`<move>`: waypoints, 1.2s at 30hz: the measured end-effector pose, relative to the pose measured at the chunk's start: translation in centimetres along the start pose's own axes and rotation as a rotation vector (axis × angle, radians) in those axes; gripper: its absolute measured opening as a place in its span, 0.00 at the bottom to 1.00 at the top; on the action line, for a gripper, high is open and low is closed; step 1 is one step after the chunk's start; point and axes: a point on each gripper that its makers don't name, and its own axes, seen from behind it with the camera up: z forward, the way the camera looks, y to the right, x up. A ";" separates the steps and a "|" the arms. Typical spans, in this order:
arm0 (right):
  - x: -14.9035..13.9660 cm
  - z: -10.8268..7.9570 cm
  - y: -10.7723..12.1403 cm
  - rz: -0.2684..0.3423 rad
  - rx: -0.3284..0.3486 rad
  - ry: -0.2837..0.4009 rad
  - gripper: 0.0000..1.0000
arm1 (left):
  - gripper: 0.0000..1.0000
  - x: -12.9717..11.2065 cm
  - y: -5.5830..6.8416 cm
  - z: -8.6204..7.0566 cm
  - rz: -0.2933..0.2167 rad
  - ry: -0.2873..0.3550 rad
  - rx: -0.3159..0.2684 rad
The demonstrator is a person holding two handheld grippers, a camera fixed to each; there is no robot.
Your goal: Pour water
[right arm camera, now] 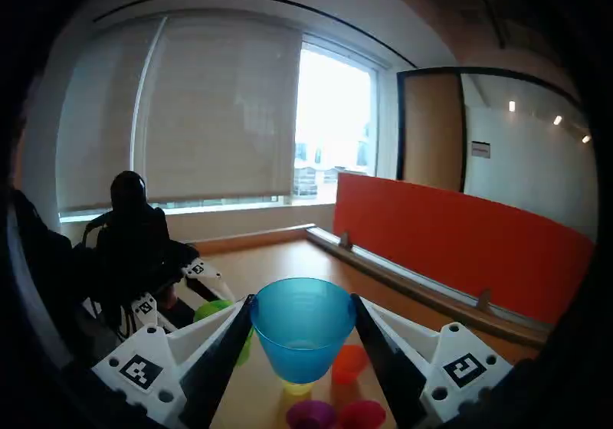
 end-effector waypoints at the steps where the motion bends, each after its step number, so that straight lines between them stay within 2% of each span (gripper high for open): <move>1: -0.3 0.0 -0.1 0.000 0.003 -0.003 0.92 | 0.82 -0.2 -0.1 0.1 0.002 -0.007 0.000; 8: -2.0 -0.1 -0.6 -0.013 0.016 -0.021 0.92 | 0.82 -1.2 -0.4 0.6 0.011 -0.057 -0.006; 20: -6.0 -0.4 -1.8 -0.046 0.048 -0.073 0.92 | 0.82 -3.2 0.3 1.0 0.042 -0.152 -0.046; 26: -7.3 -0.6 -1.9 -0.036 0.057 -0.087 0.92 | 0.83 -4.5 0.3 1.1 0.055 -0.205 -0.059; 36: -9.7 -0.9 -2.7 0.002 0.082 -0.113 0.93 | 0.83 -6.3 1.0 1.3 0.061 -0.268 -0.096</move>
